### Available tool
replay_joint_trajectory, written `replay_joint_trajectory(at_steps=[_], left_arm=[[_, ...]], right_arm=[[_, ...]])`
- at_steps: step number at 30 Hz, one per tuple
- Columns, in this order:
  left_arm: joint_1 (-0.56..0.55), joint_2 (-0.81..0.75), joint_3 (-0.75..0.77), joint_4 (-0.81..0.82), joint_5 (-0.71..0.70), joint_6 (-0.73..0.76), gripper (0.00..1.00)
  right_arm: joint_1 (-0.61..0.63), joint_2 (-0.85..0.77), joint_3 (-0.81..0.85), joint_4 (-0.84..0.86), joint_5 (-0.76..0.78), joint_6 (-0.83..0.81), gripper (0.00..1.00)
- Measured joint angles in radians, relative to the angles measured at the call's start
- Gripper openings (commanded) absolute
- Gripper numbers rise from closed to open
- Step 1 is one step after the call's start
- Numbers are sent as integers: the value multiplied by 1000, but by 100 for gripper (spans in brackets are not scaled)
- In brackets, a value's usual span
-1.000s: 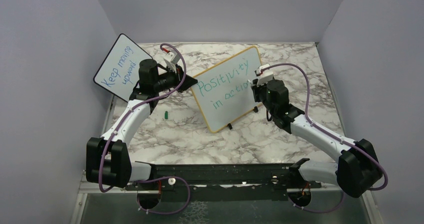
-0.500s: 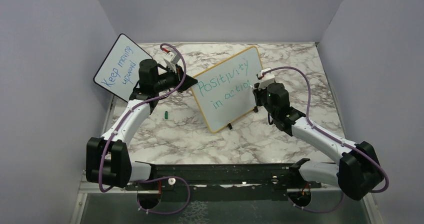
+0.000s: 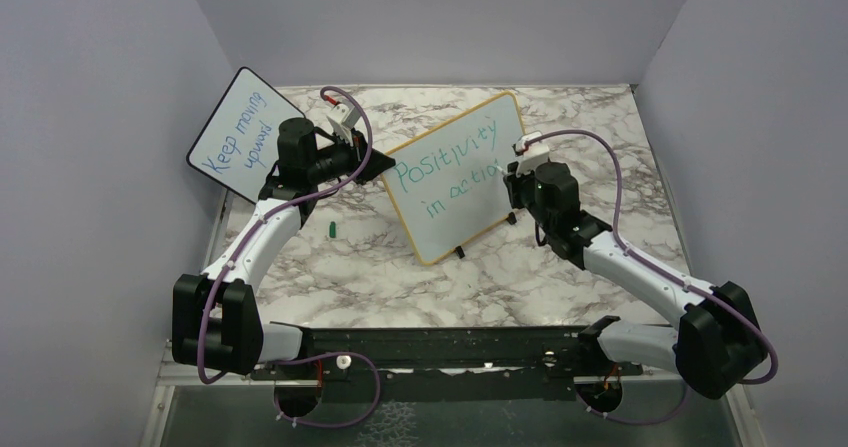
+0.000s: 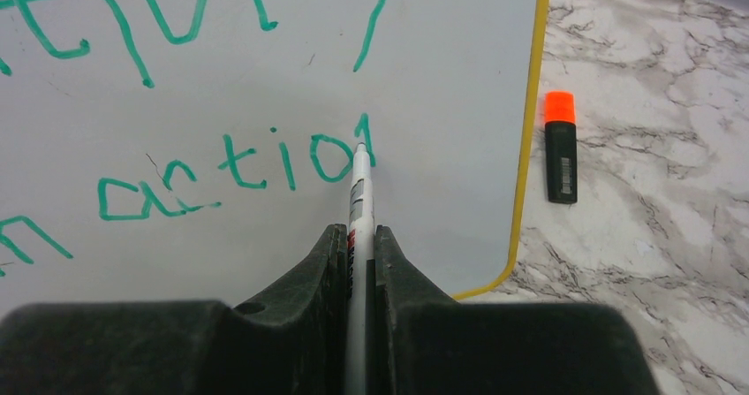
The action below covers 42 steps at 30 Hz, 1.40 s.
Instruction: Write a sentence on the whiteboard
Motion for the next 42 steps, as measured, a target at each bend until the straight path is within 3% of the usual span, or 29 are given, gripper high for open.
replay_joint_trajectory(at_steps=[42], left_arm=[[-2, 0, 2, -3, 0, 2, 0]], right_arm=[[-33, 22, 15, 11, -6, 5, 0]])
